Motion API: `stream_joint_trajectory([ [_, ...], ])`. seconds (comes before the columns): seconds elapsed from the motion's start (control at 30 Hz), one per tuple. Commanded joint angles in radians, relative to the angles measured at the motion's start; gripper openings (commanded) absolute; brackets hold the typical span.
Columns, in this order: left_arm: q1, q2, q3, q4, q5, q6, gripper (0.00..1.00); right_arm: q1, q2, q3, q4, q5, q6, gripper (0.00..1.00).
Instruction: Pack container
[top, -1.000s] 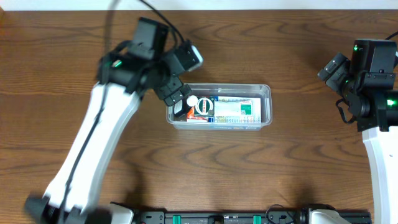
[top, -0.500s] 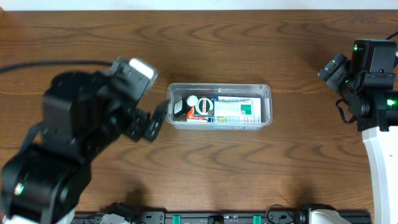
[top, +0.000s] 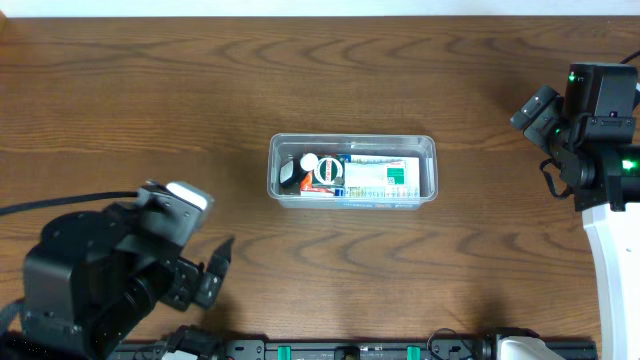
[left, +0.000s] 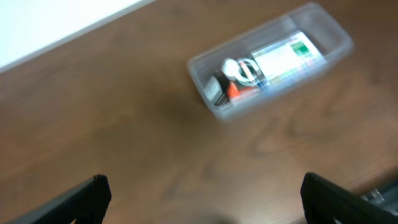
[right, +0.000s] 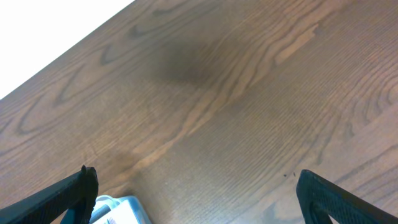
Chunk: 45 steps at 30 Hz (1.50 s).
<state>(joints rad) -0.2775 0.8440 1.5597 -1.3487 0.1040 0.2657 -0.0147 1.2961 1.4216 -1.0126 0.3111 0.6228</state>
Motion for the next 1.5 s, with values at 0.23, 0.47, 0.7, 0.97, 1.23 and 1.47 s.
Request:
stream_joint_trajectory([
  [0.23, 0.216, -0.274, -0.404, 0.392, 0.152, -0.002, 0.98, -0.003, 0.000, 0.004, -0.002, 0.014, -0.011, 0.99],
  [0.47, 0.326, -0.476, -0.768, 0.740, 0.278, -0.002, 0.98, -0.003, 0.000, 0.004, -0.002, 0.014, -0.011, 0.99],
  [0.7, 0.362, -0.629, -1.078, 1.037, 0.316, -0.003, 0.98, -0.003, 0.000, 0.004, -0.002, 0.014, -0.011, 0.99],
  [0.97, 0.363, -0.724, -1.314, 1.317, 0.303, 0.034, 0.98, -0.003, 0.000, 0.004, -0.002, 0.014, -0.011, 0.99],
  [1.23, 0.395, -0.819, -1.501, 1.513, 0.303, 0.051, 0.98, -0.003, 0.000, 0.004, -0.002, 0.014, -0.011, 0.99],
  [1.47, 0.406, -0.842, -1.551, 1.479, 0.229, 0.050, 0.98, -0.003, 0.000, 0.004, -0.002, 0.014, -0.011, 0.99],
])
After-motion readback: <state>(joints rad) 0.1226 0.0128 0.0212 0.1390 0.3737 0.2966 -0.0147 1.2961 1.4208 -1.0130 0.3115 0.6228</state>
